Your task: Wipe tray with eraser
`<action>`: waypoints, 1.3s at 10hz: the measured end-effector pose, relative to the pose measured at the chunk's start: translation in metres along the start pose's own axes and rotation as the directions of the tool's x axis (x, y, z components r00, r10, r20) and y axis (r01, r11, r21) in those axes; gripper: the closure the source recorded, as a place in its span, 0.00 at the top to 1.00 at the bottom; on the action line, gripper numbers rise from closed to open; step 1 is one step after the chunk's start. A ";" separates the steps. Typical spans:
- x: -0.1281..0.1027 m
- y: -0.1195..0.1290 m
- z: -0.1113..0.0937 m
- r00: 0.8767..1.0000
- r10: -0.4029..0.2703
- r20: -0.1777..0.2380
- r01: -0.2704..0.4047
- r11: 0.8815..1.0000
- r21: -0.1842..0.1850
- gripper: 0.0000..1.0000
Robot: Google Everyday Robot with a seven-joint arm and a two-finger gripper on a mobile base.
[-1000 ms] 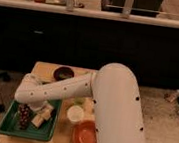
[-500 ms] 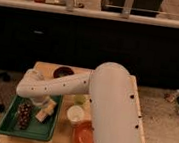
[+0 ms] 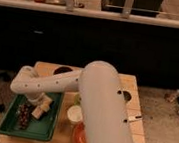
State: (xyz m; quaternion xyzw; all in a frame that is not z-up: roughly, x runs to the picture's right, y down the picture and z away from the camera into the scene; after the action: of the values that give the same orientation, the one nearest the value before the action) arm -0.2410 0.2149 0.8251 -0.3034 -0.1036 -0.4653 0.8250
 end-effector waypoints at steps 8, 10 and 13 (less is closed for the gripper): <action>-0.023 0.052 0.010 0.998 -0.014 0.058 0.016 1.000 -0.024 0.00; -0.006 0.064 0.010 0.999 0.028 0.036 -0.027 0.999 -0.040 0.00; 0.009 0.061 0.004 0.998 0.055 0.012 -0.054 0.998 -0.040 0.00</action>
State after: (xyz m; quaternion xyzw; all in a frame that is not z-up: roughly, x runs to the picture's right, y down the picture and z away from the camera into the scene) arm -0.1850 0.2338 0.8077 -0.3255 -0.0912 -0.4426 0.8306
